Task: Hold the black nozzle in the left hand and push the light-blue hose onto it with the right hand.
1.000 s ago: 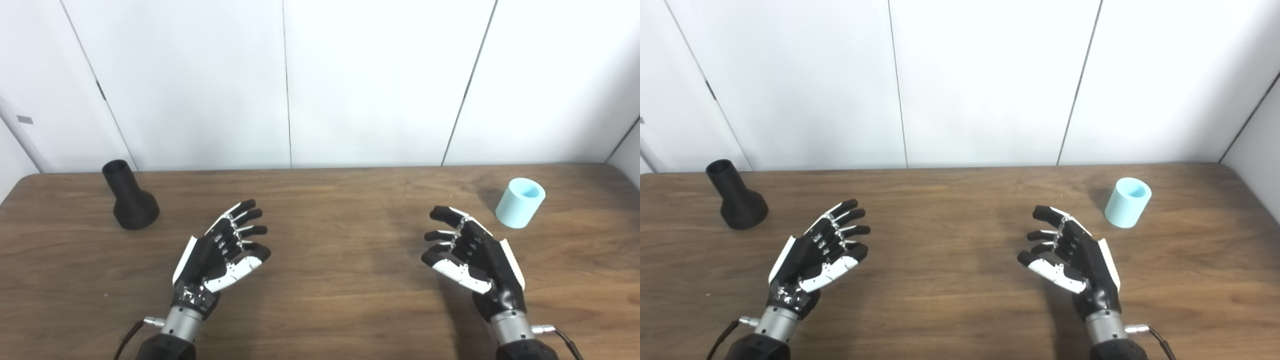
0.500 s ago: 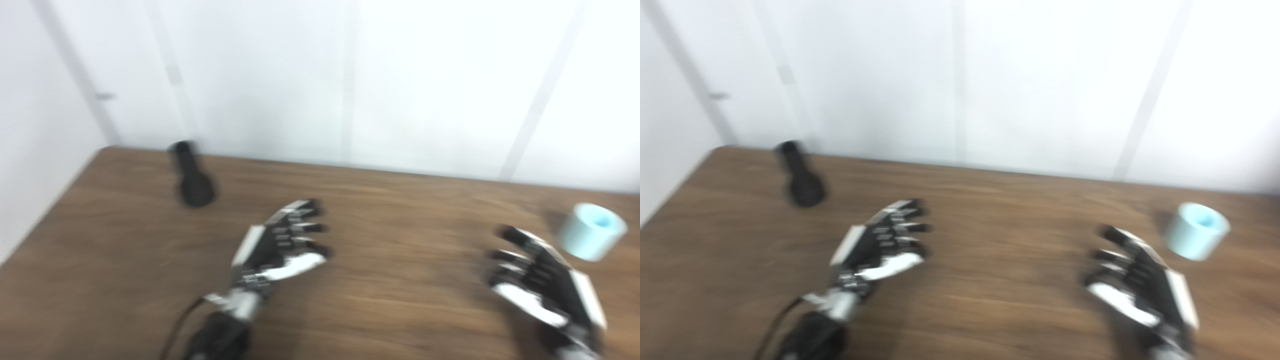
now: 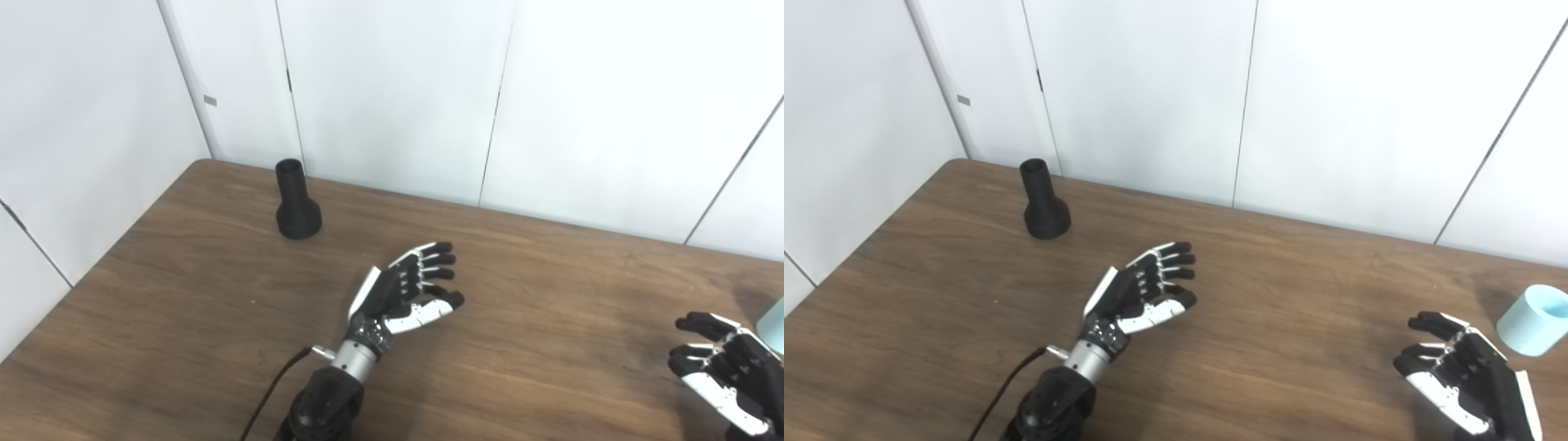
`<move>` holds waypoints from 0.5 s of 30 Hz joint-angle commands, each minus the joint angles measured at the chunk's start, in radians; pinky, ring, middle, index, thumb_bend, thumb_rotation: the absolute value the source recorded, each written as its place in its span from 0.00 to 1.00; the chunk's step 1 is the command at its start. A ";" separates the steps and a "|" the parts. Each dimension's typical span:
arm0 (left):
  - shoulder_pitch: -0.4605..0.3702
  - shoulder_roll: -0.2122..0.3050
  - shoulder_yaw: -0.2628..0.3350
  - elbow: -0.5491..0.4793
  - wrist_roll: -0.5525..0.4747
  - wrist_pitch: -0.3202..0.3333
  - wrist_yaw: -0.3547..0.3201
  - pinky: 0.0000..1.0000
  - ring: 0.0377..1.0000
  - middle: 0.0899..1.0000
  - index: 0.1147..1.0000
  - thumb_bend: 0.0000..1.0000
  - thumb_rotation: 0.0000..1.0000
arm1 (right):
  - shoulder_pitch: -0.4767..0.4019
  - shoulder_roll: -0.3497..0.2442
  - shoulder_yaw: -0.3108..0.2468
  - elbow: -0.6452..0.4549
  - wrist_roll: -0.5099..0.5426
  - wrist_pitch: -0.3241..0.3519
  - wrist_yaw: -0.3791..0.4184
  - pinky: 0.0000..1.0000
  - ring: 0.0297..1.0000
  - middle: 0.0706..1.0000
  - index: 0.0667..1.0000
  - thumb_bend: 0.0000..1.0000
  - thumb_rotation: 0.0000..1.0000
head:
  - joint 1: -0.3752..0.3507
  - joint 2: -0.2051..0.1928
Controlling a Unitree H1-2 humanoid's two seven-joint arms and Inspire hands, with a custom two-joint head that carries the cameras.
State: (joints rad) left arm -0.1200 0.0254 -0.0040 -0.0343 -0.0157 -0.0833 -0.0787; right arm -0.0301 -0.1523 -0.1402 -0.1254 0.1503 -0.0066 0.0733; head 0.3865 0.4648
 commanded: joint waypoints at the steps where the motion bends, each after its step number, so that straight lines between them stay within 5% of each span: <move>1: -0.021 0.009 0.029 -0.075 0.032 -0.006 0.045 0.61 0.72 0.75 0.76 0.73 0.23 | -0.034 -0.008 -0.010 -0.015 0.005 -0.026 -0.005 0.35 0.45 0.59 0.56 0.96 0.32 | 0.001 0.000; 12: -0.033 0.068 0.216 -0.195 0.138 0.037 0.220 0.52 0.65 0.69 0.70 0.61 0.16 | -0.054 -0.016 -0.015 0.027 0.014 -0.049 0.011 0.34 0.44 0.56 0.53 1.00 0.37 | 0.027 -0.011; 15: -0.049 0.113 0.262 -0.213 0.165 0.070 0.244 0.61 0.70 0.72 0.72 0.65 0.14 | -0.056 -0.014 -0.016 0.032 0.013 -0.049 0.011 0.34 0.43 0.56 0.52 1.00 0.37 | 0.028 -0.013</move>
State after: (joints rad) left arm -0.1268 0.1111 0.2408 -0.2038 0.1293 -0.0079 0.1451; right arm -0.0606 -0.1528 -0.1466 -0.0829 0.1526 -0.0106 0.0799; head 0.4142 0.4525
